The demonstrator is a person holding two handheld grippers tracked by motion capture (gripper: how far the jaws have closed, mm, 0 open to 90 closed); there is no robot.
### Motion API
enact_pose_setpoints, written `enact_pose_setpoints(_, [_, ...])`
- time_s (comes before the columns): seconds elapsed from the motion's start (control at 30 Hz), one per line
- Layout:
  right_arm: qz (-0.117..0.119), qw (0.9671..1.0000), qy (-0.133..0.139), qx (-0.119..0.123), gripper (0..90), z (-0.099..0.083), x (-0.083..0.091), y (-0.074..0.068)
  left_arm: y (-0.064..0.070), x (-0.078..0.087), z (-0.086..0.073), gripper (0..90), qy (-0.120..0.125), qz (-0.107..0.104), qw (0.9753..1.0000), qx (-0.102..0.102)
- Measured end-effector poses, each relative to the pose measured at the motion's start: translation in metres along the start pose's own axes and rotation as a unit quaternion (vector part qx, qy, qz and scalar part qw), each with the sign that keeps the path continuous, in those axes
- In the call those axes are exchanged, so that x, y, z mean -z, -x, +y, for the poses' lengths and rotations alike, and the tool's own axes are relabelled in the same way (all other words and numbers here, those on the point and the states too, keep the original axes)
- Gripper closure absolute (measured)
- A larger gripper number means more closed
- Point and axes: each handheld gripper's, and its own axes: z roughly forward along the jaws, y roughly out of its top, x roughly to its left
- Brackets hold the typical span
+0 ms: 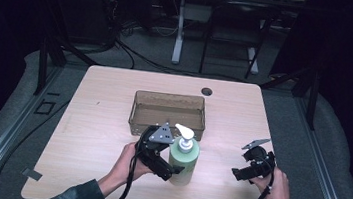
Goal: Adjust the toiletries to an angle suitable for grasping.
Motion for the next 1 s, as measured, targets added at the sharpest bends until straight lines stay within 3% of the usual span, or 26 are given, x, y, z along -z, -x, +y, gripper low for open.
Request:
enact_pose_setpoints(0.2, [0.0, 1.0, 0.001, -0.002, 3.5, -0.0003, 0.0004, 0.0007, 0.0028, -0.0046, 0.0048, 0.2, 0.009, 0.006, 0.9999, -0.001])
enact_pose_setpoints(0.43, [0.0, 1.0, 0.001, -0.004, 3.6, -0.0004, 0.0006, 0.0008, 0.0057, -0.0082, 0.0071, 11.2, 0.019, 0.009, 0.9998, -0.006])
enact_pose_setpoints(1.0, [-0.003, 1.0, 0.003, 0.001, 3.8, -0.0006, 0.0014, 0.001, -0.0017, -0.0035, 0.0046, 12.2, 0.015, 0.013, 0.9998, -0.007])
